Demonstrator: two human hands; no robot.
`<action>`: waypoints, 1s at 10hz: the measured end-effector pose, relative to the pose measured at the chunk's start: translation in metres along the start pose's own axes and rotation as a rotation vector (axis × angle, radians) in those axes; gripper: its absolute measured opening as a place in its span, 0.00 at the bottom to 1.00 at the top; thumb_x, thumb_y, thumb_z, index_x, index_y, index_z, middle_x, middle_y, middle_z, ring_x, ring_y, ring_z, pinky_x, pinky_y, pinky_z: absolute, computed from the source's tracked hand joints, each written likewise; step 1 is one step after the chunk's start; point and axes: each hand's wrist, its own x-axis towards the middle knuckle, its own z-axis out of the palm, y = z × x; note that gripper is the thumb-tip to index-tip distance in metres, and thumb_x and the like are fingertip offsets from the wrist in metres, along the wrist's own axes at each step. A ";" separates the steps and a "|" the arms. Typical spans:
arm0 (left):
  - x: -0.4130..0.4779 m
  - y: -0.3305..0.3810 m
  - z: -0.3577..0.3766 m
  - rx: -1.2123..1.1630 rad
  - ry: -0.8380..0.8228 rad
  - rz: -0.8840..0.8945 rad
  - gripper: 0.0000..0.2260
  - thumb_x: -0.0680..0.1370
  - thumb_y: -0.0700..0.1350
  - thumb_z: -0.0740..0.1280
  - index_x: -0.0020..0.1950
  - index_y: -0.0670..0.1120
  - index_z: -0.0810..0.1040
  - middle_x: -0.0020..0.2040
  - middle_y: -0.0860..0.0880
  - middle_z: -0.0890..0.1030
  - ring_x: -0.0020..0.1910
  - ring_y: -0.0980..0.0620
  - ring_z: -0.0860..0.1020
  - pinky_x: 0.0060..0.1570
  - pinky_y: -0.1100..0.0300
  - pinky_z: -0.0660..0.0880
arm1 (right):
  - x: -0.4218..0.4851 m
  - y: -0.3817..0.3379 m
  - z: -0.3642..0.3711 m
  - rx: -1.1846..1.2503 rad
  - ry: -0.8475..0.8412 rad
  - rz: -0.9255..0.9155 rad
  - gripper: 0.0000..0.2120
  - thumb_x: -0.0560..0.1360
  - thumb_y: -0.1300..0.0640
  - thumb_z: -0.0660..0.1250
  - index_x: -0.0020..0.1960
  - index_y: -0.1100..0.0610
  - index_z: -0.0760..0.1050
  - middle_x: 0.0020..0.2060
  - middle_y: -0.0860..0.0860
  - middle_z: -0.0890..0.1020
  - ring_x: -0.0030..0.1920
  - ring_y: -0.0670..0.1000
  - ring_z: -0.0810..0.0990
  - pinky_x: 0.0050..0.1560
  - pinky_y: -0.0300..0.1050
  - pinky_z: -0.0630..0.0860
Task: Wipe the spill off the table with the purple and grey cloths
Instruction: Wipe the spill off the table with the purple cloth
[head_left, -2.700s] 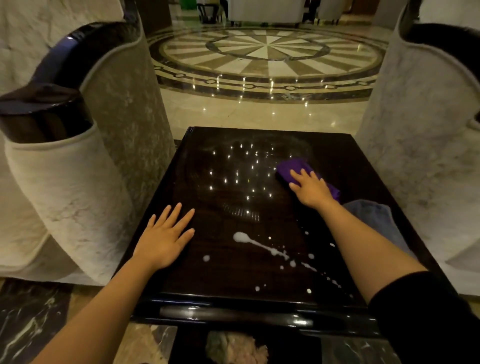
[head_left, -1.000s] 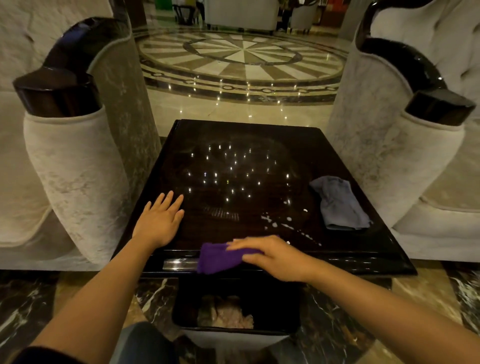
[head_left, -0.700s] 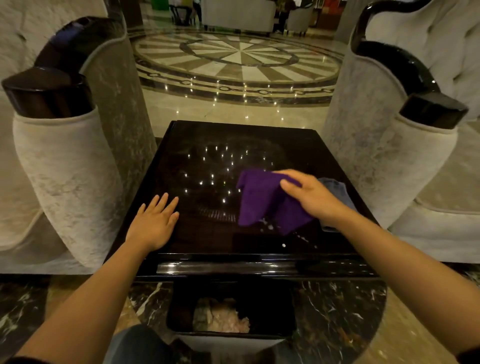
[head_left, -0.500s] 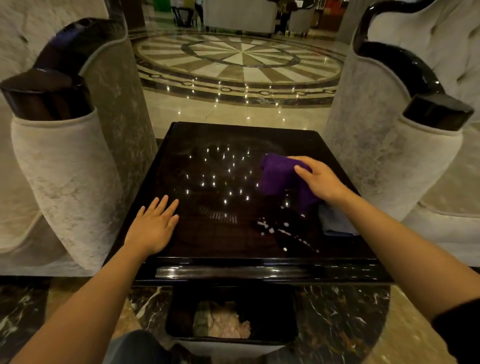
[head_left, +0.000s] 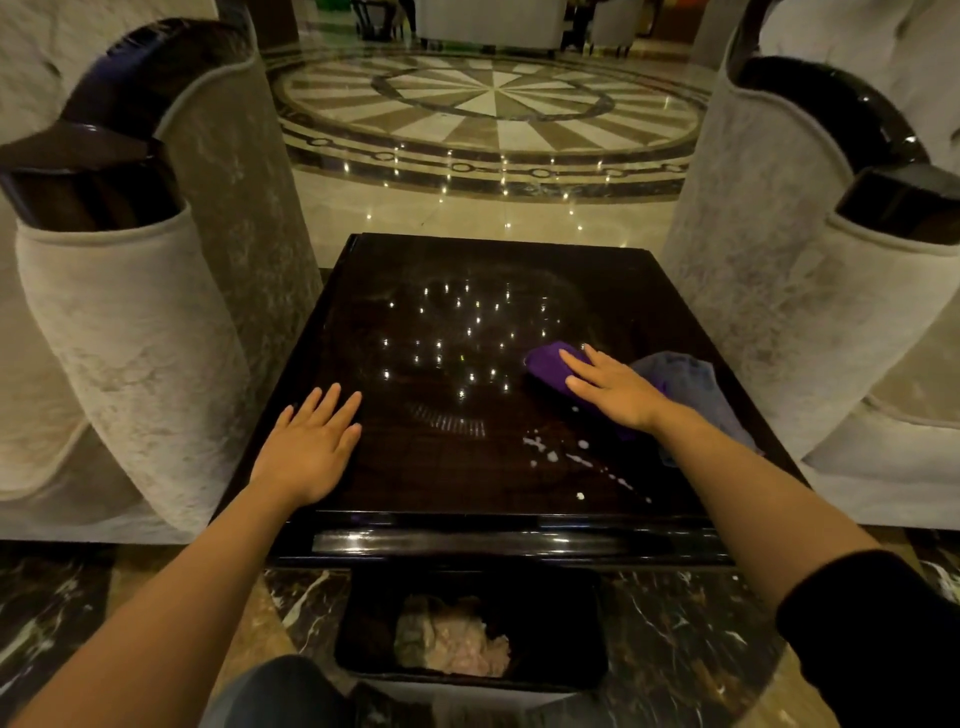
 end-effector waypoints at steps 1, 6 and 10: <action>-0.001 0.000 0.000 -0.006 0.009 0.000 0.23 0.81 0.53 0.45 0.75 0.52 0.46 0.78 0.48 0.47 0.76 0.49 0.44 0.74 0.49 0.45 | -0.001 0.002 0.006 -0.073 0.023 0.006 0.25 0.78 0.41 0.48 0.72 0.41 0.46 0.76 0.53 0.46 0.75 0.55 0.45 0.74 0.52 0.44; -0.002 0.002 -0.002 -0.015 0.002 -0.003 0.23 0.81 0.52 0.45 0.75 0.51 0.46 0.78 0.47 0.47 0.76 0.48 0.45 0.74 0.48 0.46 | -0.052 -0.040 0.045 -0.135 -0.080 -0.128 0.26 0.78 0.42 0.48 0.72 0.43 0.42 0.76 0.51 0.45 0.75 0.52 0.42 0.73 0.49 0.41; -0.004 0.004 -0.005 -0.029 0.012 0.010 0.23 0.81 0.52 0.45 0.75 0.50 0.48 0.78 0.46 0.48 0.76 0.47 0.46 0.74 0.47 0.46 | -0.114 -0.107 0.090 -0.079 0.102 -0.339 0.22 0.79 0.52 0.54 0.72 0.50 0.55 0.74 0.52 0.60 0.71 0.53 0.57 0.71 0.46 0.52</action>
